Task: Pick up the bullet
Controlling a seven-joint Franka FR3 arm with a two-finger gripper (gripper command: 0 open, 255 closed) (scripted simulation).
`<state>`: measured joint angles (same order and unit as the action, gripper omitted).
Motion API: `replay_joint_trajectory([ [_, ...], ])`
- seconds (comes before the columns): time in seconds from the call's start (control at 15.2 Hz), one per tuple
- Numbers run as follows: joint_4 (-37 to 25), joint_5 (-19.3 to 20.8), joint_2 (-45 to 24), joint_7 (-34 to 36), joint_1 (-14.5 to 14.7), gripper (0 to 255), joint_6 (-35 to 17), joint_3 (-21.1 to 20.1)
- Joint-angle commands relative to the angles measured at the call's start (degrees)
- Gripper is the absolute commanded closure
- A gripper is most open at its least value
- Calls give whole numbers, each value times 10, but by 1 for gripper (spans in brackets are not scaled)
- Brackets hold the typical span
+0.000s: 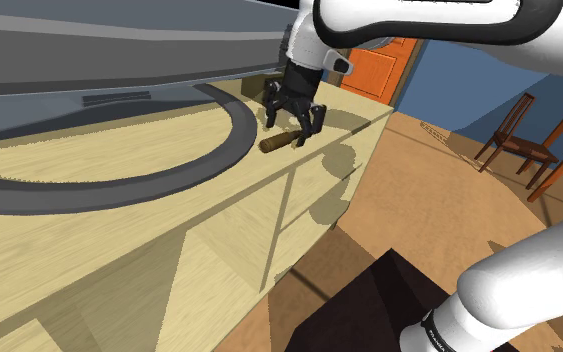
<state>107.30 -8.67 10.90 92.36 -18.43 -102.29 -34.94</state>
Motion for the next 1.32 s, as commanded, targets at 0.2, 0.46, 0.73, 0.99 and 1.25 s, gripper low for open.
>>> replay_joint_trajectory([
  [0.2,13,-2,4,-3,0,255,-10,1],
  [0.46,13,-2,4,-3,0,255,-10,1],
  [0.73,13,-3,4,-3,0,255,-10,1],
  [0.99,-20,0,1,0,-1,255,21,2],
  [1.25,-56,4,-5,4,-2,255,52,2],
])
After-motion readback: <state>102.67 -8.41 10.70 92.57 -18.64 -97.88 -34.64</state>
